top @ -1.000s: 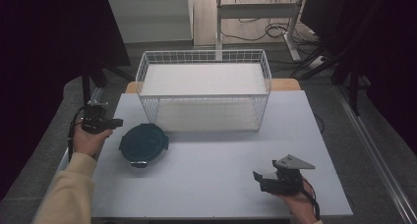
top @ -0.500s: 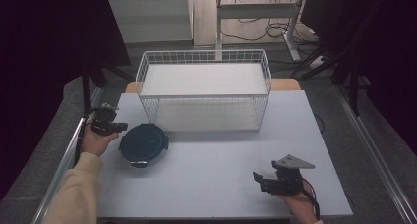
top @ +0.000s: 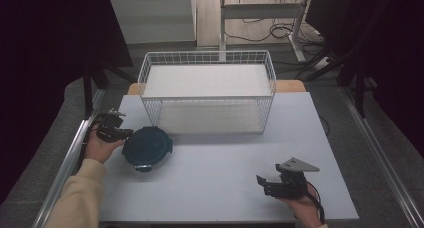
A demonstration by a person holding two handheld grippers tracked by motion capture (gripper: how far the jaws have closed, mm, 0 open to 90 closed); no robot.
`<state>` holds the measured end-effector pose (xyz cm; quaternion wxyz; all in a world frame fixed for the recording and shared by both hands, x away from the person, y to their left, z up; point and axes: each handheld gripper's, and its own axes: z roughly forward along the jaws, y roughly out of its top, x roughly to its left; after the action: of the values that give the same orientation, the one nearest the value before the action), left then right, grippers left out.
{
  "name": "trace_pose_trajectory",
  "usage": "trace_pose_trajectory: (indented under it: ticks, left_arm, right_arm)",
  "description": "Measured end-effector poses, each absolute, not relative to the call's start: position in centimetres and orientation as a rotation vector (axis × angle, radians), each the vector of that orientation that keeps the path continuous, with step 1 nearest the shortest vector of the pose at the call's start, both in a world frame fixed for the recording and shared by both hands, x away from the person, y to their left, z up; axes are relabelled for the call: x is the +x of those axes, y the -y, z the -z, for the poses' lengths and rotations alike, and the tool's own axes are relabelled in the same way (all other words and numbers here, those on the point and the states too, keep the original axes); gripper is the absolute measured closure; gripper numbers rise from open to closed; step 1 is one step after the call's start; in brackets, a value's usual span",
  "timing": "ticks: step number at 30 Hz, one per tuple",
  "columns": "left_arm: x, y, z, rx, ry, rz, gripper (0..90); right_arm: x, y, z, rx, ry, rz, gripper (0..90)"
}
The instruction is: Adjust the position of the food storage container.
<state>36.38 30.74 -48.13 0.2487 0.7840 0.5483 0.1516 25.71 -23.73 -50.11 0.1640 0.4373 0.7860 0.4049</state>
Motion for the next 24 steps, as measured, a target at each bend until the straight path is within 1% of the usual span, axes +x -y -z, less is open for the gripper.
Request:
trace_pose_trajectory:
  ticks: [11,15,21,23,24]
  left_arm:
    - [35.1,-26.8,47.9,2.191,-1.370,-0.362,89.9]
    - [34.5,-24.4,47.8,2.214,-1.318,-0.336,89.9]
    - [33.8,-22.5,47.7,2.241,-1.269,-0.328,89.8]
    - [33.6,-22.1,47.7,2.242,-1.262,-0.313,89.9]
    - [33.5,-21.6,47.7,2.231,-1.259,-0.278,89.9]
  right_arm:
    - [25.5,23.4,50.0,1.232,-2.232,-1.171,16.9]
    - [25.5,23.5,50.0,1.238,-2.232,-1.185,16.9]
    - [25.6,23.7,49.9,1.256,-2.217,-1.211,17.0]
    - [25.6,23.7,49.9,1.254,-2.212,-1.217,17.0]
    - [25.6,23.7,49.9,1.254,-2.210,-1.216,17.0]
